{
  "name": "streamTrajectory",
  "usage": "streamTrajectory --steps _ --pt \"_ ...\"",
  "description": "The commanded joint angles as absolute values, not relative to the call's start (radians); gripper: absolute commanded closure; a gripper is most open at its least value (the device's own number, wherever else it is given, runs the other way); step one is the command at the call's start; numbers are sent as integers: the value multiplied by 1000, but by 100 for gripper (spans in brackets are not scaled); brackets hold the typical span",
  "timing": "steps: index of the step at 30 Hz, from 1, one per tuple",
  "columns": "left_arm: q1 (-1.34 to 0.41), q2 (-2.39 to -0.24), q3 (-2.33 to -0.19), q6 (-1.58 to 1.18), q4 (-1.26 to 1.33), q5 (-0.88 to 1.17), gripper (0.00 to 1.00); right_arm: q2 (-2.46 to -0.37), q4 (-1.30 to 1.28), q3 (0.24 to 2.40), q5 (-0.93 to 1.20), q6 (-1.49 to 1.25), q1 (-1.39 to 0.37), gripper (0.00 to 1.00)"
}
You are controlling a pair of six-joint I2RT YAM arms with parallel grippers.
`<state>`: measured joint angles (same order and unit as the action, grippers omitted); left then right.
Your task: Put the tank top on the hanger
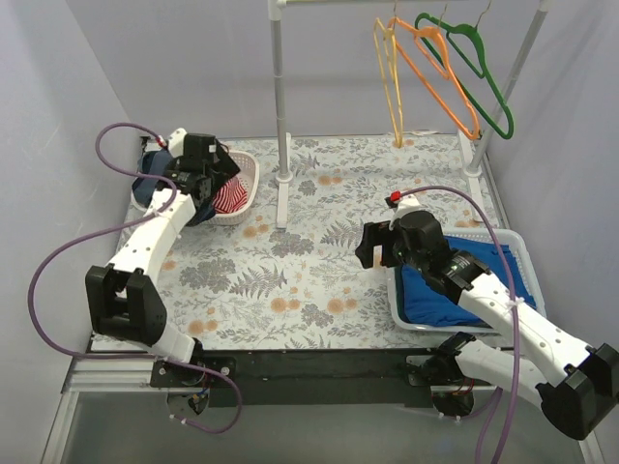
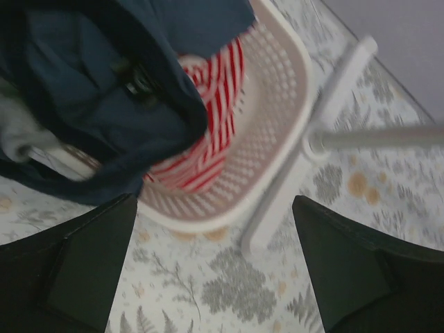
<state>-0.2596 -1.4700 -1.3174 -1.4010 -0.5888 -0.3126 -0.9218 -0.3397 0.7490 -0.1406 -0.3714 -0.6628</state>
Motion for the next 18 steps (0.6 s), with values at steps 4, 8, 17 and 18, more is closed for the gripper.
streamTrajectory --steps 4,8,17,18 --pt "-114 -1661 -1529 -1368 -578 -569 11 -1014 -252 845 -66 -328 -664 4" --pt "-61 -1747 -1586 -1336 -546 -624 20 -1043 -241 859 -38 -325 -664 5" --pt "-14 -1933 -1756 -1356 -618 -640 48 -1077 -226 851 -17 -328 -663 6" --pt "-14 -1933 -1769 -1350 -618 -635 54 -1077 -224 851 -18 -327 -664 7"
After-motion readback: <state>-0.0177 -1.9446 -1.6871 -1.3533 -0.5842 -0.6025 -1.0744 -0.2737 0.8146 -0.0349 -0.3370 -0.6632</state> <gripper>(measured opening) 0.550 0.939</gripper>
